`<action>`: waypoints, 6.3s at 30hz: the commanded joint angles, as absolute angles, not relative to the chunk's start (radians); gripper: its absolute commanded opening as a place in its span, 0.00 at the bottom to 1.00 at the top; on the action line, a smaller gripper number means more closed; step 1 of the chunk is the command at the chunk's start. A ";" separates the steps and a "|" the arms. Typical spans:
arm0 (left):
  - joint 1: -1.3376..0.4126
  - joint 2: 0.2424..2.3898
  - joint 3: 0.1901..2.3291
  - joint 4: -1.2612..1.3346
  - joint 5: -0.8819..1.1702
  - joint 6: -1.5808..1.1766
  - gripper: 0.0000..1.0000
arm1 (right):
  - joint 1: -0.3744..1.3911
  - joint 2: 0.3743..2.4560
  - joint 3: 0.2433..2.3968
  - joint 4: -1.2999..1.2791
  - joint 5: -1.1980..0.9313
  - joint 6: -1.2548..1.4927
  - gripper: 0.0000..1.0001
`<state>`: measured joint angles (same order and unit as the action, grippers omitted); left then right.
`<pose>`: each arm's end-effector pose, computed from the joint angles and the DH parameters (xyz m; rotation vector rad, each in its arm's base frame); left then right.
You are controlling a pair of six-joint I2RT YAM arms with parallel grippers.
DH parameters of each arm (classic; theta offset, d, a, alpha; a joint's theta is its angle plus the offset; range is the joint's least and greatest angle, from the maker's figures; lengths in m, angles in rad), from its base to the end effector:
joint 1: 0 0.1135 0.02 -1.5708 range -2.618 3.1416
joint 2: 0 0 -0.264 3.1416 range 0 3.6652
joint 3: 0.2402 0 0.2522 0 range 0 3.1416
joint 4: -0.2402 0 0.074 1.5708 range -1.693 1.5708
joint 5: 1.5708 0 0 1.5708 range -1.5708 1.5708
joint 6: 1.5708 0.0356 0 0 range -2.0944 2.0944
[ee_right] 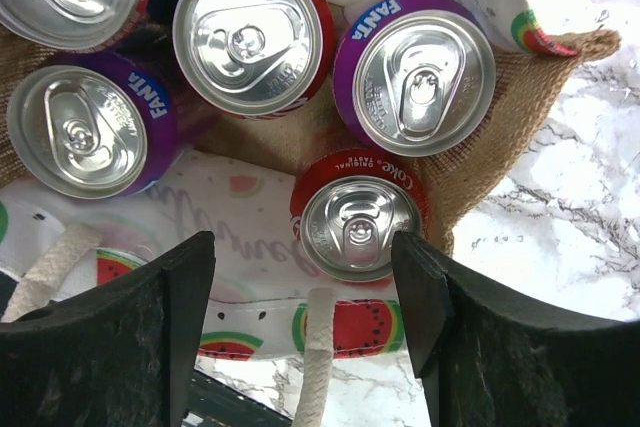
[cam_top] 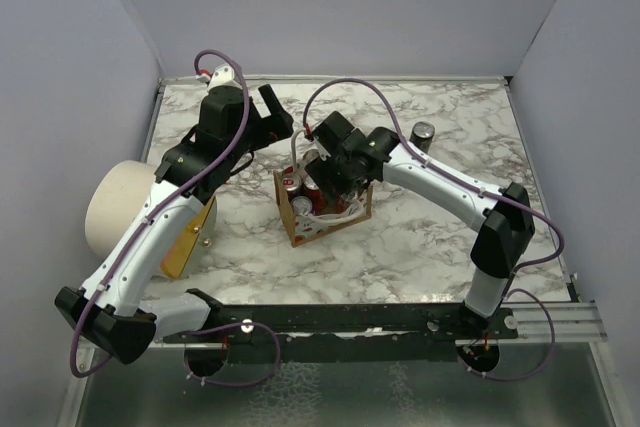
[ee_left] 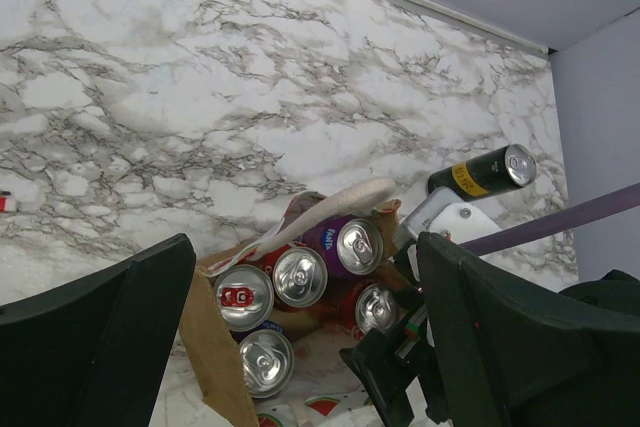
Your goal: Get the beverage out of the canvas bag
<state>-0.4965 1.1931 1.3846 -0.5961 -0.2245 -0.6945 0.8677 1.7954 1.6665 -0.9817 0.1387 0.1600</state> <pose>0.2250 -0.1129 0.4216 -0.3459 1.9768 -0.5537 0.2481 0.2851 0.3010 -0.8846 2.5200 0.1459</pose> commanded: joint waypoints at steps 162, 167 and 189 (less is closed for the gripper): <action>-0.454 1.236 1.473 -0.626 -0.153 -0.623 0.94 | 0.086 1.396 1.151 -0.715 0.175 0.346 0.02; -0.453 1.257 1.506 -0.641 -0.136 -0.600 0.94 | 0.025 1.589 1.316 -0.704 0.171 0.344 0.02; -0.442 1.245 1.500 -0.656 -0.177 -0.570 0.96 | 0.021 1.931 1.578 -0.677 0.189 0.318 0.03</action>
<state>-0.4503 1.2591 1.4883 -0.6624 -0.1654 -0.5842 0.0216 1.9514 1.5833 -0.7448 0.2092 0.3225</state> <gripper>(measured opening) 0.955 0.649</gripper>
